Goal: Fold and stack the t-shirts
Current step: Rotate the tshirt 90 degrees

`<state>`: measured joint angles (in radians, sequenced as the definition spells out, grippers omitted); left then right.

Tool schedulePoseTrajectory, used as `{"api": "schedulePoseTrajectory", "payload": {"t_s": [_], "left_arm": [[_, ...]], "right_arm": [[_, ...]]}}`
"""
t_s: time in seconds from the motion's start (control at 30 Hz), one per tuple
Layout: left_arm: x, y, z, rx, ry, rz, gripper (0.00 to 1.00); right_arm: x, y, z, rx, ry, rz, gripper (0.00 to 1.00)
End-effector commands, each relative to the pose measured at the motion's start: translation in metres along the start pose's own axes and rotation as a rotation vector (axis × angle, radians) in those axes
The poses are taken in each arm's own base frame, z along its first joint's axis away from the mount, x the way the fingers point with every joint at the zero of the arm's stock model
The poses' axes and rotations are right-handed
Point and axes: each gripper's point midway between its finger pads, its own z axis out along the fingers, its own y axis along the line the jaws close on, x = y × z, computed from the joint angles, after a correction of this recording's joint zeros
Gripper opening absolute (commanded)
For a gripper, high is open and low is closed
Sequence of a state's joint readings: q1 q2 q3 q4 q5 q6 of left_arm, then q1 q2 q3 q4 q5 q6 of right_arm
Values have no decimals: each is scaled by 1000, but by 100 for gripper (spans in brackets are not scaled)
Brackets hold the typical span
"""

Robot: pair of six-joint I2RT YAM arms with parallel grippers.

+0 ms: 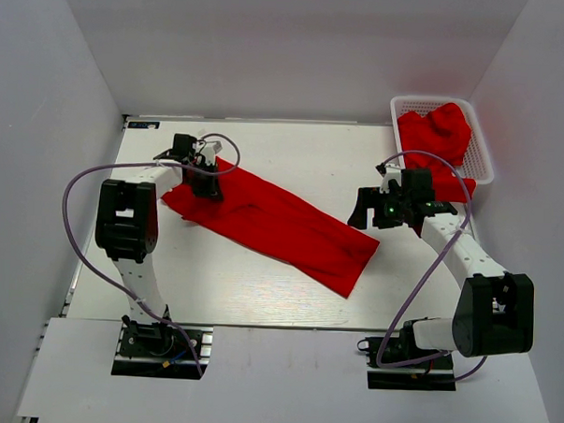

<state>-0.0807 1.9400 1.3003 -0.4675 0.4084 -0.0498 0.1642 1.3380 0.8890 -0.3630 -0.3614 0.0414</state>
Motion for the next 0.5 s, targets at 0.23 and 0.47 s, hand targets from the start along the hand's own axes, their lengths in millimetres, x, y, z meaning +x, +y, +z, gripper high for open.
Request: {"api": "schedulePoseTrajectory", "payload": {"t_s": [0.23, 0.47], "left_arm": [[-47, -36, -9, 212, -56, 351, 0], [-56, -35, 10, 258, -18, 434, 0]], "right_arm": [[-20, 3, -8, 6, -44, -34, 90], [-22, 0, -10, 25, -51, -37, 90]]}}
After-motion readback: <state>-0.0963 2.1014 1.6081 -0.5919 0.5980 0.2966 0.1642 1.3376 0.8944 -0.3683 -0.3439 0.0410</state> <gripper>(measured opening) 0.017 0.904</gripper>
